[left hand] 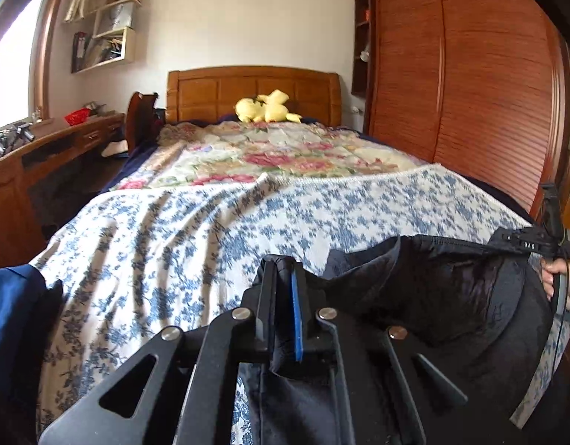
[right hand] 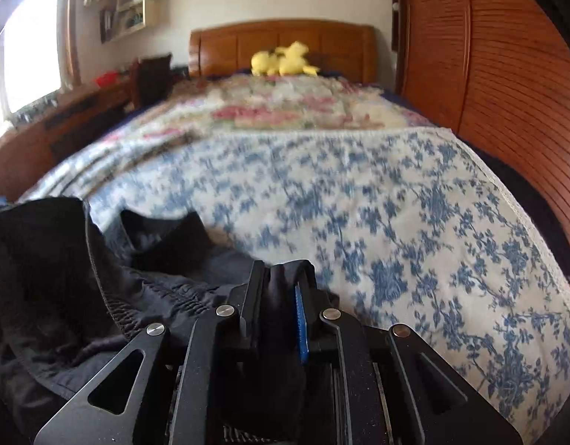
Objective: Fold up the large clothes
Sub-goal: 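Lift the hem with both tools and fold it toward the collar, then lower the folded hem onto the collar and open both tools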
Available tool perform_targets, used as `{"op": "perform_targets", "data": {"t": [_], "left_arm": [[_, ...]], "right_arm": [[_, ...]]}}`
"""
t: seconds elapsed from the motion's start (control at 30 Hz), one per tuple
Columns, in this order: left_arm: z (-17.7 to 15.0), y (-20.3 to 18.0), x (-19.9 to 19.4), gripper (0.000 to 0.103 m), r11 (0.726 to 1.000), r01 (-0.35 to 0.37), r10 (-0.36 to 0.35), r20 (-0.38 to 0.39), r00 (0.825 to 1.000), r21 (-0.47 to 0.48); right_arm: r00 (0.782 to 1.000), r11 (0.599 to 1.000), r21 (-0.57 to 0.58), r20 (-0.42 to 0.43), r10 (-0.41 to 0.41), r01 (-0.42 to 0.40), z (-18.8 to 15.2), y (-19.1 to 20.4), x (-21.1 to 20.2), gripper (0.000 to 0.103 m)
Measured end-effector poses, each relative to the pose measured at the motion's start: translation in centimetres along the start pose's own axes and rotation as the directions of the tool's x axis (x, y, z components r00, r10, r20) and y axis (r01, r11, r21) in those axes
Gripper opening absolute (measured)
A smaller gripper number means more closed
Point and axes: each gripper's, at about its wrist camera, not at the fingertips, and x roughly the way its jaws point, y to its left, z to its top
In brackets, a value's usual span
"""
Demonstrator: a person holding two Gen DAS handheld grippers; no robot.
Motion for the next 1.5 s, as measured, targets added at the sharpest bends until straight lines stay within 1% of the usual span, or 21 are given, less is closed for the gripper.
{"op": "perform_targets", "data": {"t": [0.03, 0.1, 0.13, 0.17, 0.2, 0.27, 0.3, 0.33, 0.47, 0.57, 0.67, 0.8, 0.9, 0.97, 1.03, 1.13, 1.3, 1.5], "left_arm": [[-0.2, 0.1, 0.4, 0.007, 1.000, 0.014, -0.014, -0.011, 1.000, -0.005], [-0.4, 0.5, 1.1, 0.009, 0.999, 0.018, -0.019, -0.031, 0.999, -0.030], [-0.7, 0.6, 1.3, 0.010, 0.999, 0.022, -0.023, -0.035, 0.999, -0.028], [-0.8, 0.6, 1.4, 0.012, 0.999, 0.031, -0.031, -0.034, 0.999, -0.022], [-1.0, 0.6, 1.4, 0.017, 0.999, 0.037, -0.038, -0.037, 0.999, -0.015], [-1.2, 0.8, 1.3, 0.024, 0.999, 0.043, -0.043, -0.042, 0.998, -0.009], [-1.3, 0.9, 1.3, 0.027, 0.999, 0.044, -0.044, -0.045, 0.998, -0.008], [-1.5, 1.0, 1.2, 0.027, 0.999, 0.049, -0.049, -0.048, 0.998, -0.006], [-2.1, 1.5, 1.0, 0.033, 0.998, 0.070, -0.070, -0.061, 0.996, -0.007], [-2.5, 1.9, 0.9, 0.035, 0.998, 0.060, -0.061, -0.064, 0.996, -0.009], [-2.8, 2.1, 0.7, 0.036, 0.998, 0.062, -0.062, -0.070, 0.996, -0.008], [-3.2, 2.2, 0.6, 0.039, 0.998, 0.063, -0.062, -0.080, 0.995, 0.004], [-3.4, 2.2, 0.7, 0.039, 0.998, 0.064, -0.063, -0.088, 0.994, 0.016], [-3.6, 2.2, 0.9, 0.039, 0.997, 0.068, -0.066, -0.096, 0.993, 0.020], [-3.7, 2.3, 1.2, 0.039, 0.997, 0.070, -0.067, -0.103, 0.992, 0.023], [-3.9, 2.8, 1.7, 0.039, 0.997, 0.081, -0.079, -0.112, 0.991, 0.011], [-3.0, 3.7, 3.2, 0.039, 0.996, 0.087, -0.085, -0.129, 0.988, 0.006], [-2.5, 4.4, 5.9, 0.039, 0.997, 0.070, -0.065, -0.182, 0.981, 0.020]], "right_arm": [[1.000, 1.000, -0.004, -0.006, -0.008, 0.008, -0.1, 0.2, 0.1, 0.013], [1.000, 1.000, 0.013, -0.015, -0.015, 0.015, -0.2, 0.2, 0.1, 0.019], [1.000, 0.999, 0.029, -0.023, -0.020, 0.021, -0.2, 0.2, 0.1, 0.022], [0.999, 0.999, 0.032, -0.027, -0.031, 0.032, 0.0, 0.3, 0.1, 0.030], [0.998, 0.998, 0.026, -0.026, -0.051, 0.051, 0.2, 0.5, 0.0, 0.043], [0.994, 0.994, -0.005, 0.008, -0.105, 0.105, 0.9, 1.1, -0.7, 0.057], [0.993, 0.993, -0.013, 0.024, -0.117, 0.117, 1.3, 1.4, -1.1, 0.059], [0.993, 0.993, -0.016, 0.029, -0.117, 0.117, 1.7, 1.6, -1.4, 0.060], [0.998, 0.996, -0.066, 0.027, -0.061, 0.063, 2.8, 4.4, -1.7, 0.062], [1.000, 0.993, -0.120, 0.023, 0.003, -0.001, 3.2, 7.5, -1.5, 0.062], [0.997, 0.984, -0.164, 0.009, 0.078, -0.076, 3.4, 11.0, -1.0, 0.062], [0.989, 0.962, -0.230, -0.041, 0.142, -0.148, 3.5, 15.2, 0.5, 0.062], [0.983, 0.948, -0.266, -0.101, 0.154, -0.176, 3.2, 17.6, 2.3, 0.062], [0.981, 0.946, -0.269, -0.115, 0.155, -0.181, 3.1, 18.1, 2.9, 0.062], [0.983, 0.951, -0.261, -0.120, 0.141, -0.169, 3.0, 17.7, 3.4, 0.062], [0.984, 0.965, -0.225, -0.138, 0.109, -0.139, 3.0, 15.7, 4.2, 0.062], [0.990, 0.986, -0.164, -0.137, 0.013, -0.036, 3.2, 10.2, 4.8, 0.062], [0.984, 0.992, -0.104, -0.153, -0.091, 0.075, 2.8, 3.9, 5.7, 0.062]]}}
